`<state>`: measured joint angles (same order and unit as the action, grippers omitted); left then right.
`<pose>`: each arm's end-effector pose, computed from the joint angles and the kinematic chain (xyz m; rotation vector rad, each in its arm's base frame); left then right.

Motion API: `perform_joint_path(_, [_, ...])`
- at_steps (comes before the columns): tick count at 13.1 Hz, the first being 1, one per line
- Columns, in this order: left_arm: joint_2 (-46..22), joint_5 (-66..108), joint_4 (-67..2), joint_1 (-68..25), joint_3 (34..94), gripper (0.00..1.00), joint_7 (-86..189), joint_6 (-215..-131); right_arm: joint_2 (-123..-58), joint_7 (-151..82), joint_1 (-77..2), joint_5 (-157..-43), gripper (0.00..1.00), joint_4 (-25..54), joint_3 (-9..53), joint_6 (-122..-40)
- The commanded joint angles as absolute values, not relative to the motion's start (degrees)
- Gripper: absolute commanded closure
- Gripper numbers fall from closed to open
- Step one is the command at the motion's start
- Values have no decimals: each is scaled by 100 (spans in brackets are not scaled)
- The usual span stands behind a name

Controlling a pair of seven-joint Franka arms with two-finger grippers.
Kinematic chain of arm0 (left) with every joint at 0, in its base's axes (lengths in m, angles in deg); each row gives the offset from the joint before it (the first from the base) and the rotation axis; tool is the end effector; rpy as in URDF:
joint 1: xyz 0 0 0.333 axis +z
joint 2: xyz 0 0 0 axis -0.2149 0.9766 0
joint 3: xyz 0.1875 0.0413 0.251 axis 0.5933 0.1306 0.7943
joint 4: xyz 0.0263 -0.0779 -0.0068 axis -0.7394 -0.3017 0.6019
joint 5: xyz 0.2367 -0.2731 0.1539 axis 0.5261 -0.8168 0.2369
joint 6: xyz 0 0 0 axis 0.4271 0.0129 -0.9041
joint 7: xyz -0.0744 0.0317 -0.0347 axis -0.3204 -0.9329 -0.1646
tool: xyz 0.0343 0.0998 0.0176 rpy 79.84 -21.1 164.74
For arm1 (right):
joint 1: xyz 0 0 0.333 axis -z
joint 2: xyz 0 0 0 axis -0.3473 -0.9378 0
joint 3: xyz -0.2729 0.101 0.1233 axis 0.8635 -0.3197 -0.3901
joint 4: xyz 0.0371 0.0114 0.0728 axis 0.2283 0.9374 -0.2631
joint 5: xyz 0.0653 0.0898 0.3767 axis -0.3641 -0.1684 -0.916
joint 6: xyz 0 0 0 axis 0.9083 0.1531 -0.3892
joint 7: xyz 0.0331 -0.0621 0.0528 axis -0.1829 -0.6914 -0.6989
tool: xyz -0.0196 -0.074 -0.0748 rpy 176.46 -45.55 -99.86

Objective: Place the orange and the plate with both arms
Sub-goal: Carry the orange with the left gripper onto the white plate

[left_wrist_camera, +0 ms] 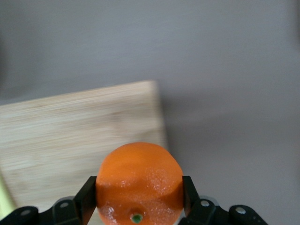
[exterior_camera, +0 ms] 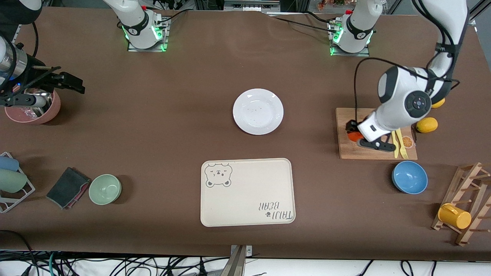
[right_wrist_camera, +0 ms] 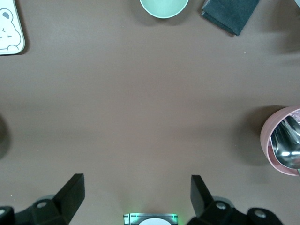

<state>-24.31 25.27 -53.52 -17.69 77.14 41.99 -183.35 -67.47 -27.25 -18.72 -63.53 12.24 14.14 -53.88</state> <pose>0.5536 -0.1031 0.3024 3.0457 -0.2673 -0.1789 0.5469 0.0090 0.5637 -3.1276 0.0385 0.2369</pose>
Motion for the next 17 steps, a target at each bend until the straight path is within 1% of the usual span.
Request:
perform_joint_path(1, [-2555, 2216, -5447, -2040, 7255, 100, 4783, -18298, -6765, -2678, -1839, -6445, 0, 1153, 1396, -5330])
perform_joint_path(2, [-2555, 2216, -5438, -2180, 7070, 100, 5204, -18315, -6765, -2678, -1839, -6445, 0, 1153, 1396, -5330])
perform_joint_path(4, [-2502, 2208, -5412, -2645, 6955, 100, 5865, -18368, -6765, -2678, -1839, -6445, 0, 1153, 1396, -5330])
perform_joint_path(6, [-2371, 2208, -5412, -3181, 6858, 100, 6488, -18692, -6765, -2678, -1839, -6445, 0, 1153, 1396, -5330])
perform_joint_path(7, [-2266, 2216, -5412, -3453, 6753, 100, 6997, -18850, -6765, -2678, -1839, -6445, 0, 1153, 1396, -5339])
perform_joint_path(9, [-1994, 2278, -5360, -3998, 6726, 100, 8025, -19140, -6765, -2678, -1839, -6445, 0, 1153, 1396, -5339])
perform_joint_path(12, [-1466, 2278, -5044, -4667, 6726, 100, 9047, -19483, -6765, -2669, -1839, -6445, 0, 1153, 1396, -5339])
perform_joint_path(14, [-1194, 2269, -4991, -4914, 6726, 100, 9356, -19826, -6765, -2678, -1839, -6445, 0, 1153, 1396, -5330])
perform_joint_path(17, [-895, 2269, -4605, -4941, 6761, 100, 9375, -19898, -6765, -2678, -1839, -6454, 0, 1153, 1396, -5339])
